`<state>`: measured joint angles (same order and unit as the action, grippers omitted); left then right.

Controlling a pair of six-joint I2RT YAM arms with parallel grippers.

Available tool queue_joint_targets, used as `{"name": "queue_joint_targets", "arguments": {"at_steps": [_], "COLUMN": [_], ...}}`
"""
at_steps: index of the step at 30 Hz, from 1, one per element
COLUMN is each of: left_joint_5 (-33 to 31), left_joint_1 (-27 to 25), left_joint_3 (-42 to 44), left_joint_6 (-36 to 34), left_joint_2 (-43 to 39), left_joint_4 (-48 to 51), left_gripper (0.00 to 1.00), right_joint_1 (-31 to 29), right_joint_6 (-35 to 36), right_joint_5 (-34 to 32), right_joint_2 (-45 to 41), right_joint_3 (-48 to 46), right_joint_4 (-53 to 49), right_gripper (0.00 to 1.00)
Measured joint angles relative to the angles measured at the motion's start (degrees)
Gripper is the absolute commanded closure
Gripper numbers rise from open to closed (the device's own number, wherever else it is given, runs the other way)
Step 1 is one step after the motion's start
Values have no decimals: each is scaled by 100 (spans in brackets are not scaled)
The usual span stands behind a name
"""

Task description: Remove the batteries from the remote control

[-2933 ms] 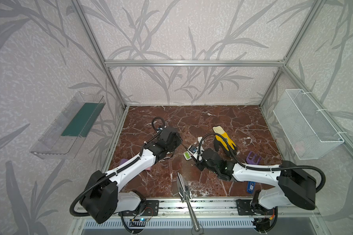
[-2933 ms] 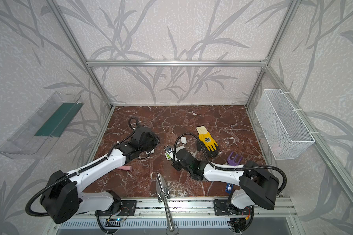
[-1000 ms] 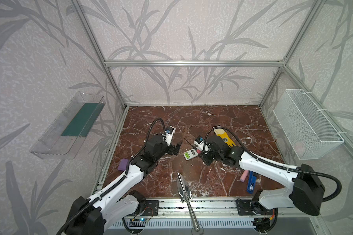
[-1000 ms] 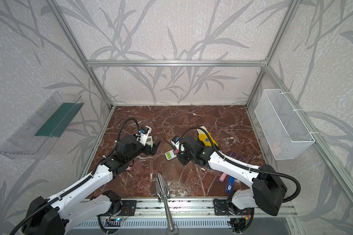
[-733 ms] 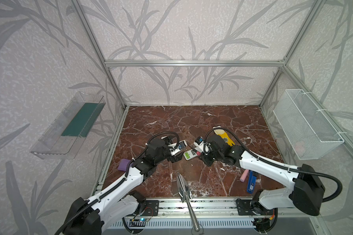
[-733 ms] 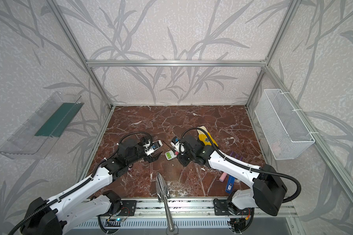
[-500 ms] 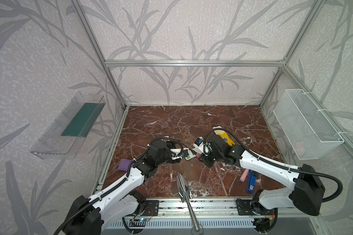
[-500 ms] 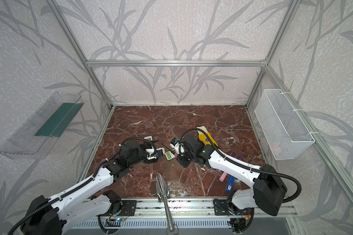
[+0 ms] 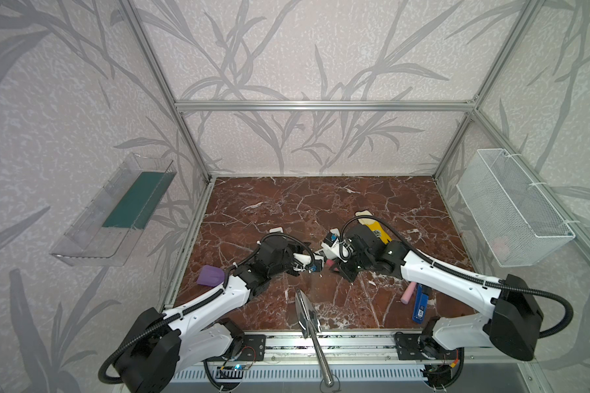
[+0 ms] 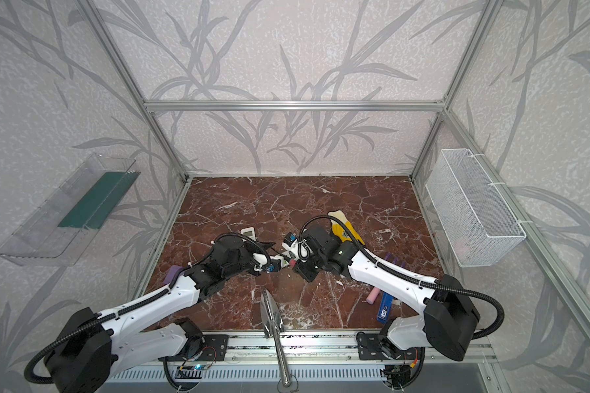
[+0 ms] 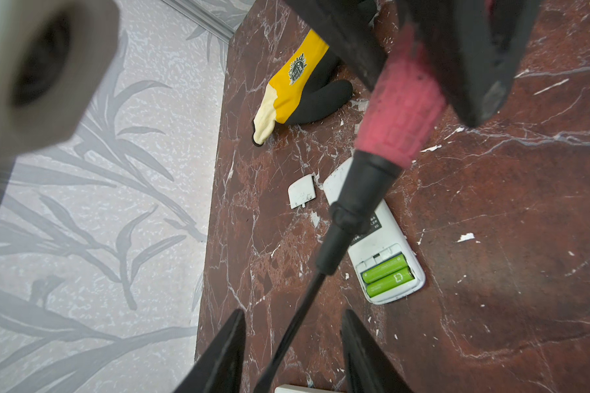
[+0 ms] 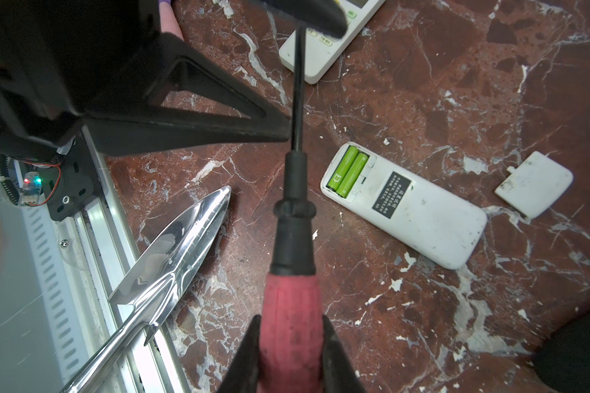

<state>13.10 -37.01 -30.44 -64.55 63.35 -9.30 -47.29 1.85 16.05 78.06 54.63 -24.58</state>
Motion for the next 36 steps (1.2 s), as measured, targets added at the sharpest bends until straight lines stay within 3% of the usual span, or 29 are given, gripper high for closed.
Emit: {"name": "queue_joint_targets", "arguments": {"at_steps": [14,19,22,31,36], "left_joint_5": [26,35,31,9,59], "left_joint_1": [0,-4,-4,-4,0], "left_joint_3": [-28,-50,-63,-608,-863], "left_joint_6": [-365,-455,-490,-494,-479], "left_joint_2": [68,92,92,92,92], "left_joint_4": [516,564,610,1528,1947], "left_gripper": [100,100,100,100,100], "right_joint_1": [83,94,94,92,92], "right_joint_6": [131,199,299,1032,1596], "right_joint_5": [334,352,341,140,37], "right_joint_2": [-31,-31,-11,-44,-201], "right_joint_3": [101,155,155,72,-116], "right_joint_4": [-57,-85,-109,120,380], "right_gripper": [100,99,90,50,40]}}
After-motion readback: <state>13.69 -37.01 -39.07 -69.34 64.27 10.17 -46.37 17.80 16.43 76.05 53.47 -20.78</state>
